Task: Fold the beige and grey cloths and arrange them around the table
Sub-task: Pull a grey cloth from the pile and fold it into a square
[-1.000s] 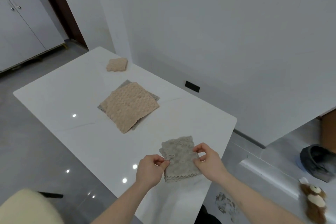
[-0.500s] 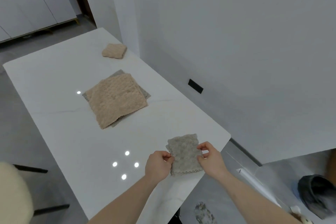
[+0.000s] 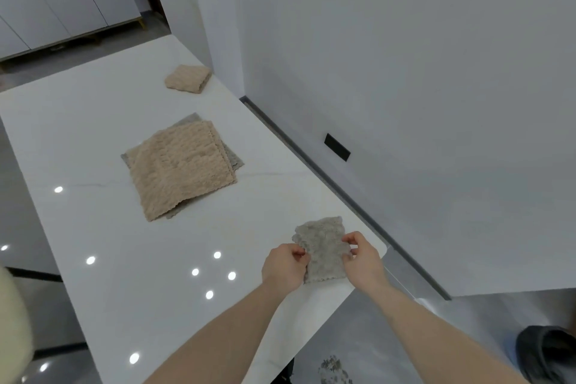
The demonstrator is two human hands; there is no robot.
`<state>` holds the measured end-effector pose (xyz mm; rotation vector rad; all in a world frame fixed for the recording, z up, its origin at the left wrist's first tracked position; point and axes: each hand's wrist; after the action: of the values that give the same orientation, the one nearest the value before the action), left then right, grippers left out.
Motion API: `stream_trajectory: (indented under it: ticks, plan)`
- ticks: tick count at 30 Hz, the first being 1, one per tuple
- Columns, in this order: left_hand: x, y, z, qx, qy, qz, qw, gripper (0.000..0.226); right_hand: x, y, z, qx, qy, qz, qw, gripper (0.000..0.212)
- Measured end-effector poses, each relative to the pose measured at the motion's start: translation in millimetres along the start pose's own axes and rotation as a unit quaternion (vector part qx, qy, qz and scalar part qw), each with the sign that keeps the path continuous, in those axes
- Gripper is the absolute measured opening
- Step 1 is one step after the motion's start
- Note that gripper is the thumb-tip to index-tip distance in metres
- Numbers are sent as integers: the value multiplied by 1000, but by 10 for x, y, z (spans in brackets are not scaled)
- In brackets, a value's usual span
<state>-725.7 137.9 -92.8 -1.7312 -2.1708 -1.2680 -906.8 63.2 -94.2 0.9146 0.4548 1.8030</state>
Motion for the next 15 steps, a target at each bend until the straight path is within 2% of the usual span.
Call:
stream_trajectory:
  ticks: [4,6,8,10,12,15]
  plan:
    - [-93,-111,-57,-31,4,29,999,24,-101,-31,-71,37,2,23,999,45]
    - [-103,-168,-32,-88,5,46,995,27,-113,-60,-124,56,3,35,998,53]
    - [-79,-216,27,-162,-34,28,986,33,-90,-106,-185,86,17,48,995,58]
    - [-48,-256,92,-223,-116,18,968,50,-52,-160,-226,119,45,69,989,63]
    - [-58,-269,136,-283,-185,53,940,69,-32,-208,-249,141,63,98,983,67]
    - [-92,-234,189,-382,-174,133,898,77,5,-288,-277,182,68,144,970,72]
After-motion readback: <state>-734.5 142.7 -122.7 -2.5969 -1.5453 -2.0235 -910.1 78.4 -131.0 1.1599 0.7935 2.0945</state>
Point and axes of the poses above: each hand's wrist, its own x-axis away from the middle knuckle, its own y-axis out of the back of the hand, z = x × y, and after that the axes turned 2 degrees about y, right-handed
